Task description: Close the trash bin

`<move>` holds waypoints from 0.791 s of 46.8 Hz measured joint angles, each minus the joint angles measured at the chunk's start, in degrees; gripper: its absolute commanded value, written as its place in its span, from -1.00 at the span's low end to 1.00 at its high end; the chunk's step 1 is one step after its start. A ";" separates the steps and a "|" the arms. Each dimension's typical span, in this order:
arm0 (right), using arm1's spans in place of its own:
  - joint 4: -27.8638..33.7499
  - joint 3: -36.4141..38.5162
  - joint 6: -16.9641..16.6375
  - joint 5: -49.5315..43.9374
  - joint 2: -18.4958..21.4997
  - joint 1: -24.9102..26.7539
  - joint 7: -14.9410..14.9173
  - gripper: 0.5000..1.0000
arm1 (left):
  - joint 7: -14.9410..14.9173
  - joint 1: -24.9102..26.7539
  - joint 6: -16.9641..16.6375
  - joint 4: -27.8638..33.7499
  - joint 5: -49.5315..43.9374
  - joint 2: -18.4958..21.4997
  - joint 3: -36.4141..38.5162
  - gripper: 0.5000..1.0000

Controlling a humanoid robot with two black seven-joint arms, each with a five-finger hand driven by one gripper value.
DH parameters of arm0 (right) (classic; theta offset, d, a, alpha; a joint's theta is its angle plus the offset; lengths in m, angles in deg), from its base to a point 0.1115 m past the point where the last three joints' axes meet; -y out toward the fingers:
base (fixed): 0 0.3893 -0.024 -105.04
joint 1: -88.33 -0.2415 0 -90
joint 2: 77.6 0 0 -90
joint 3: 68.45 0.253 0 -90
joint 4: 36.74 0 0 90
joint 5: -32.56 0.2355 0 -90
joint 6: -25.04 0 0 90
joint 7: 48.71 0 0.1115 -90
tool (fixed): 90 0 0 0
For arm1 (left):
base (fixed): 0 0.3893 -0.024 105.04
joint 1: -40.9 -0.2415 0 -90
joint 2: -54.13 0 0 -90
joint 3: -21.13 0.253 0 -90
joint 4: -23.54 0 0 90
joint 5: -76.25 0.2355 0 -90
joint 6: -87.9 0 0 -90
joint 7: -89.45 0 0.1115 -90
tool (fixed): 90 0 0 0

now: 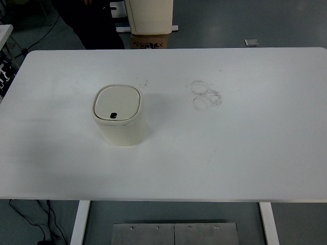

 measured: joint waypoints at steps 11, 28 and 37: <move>0.00 0.00 0.00 0.03 0.00 -0.01 0.00 0.97 | 0.28 -0.01 -0.43 -0.01 0.01 -0.13 0.00 1.00; 0.00 0.00 0.00 0.03 0.00 -0.01 -0.01 0.97 | 0.29 -0.33 -0.42 -0.01 0.05 -0.58 -0.11 1.00; 0.00 0.00 0.00 0.03 0.00 -0.01 -0.01 0.97 | 0.27 -0.16 -0.40 0.00 0.02 -0.45 -0.17 1.00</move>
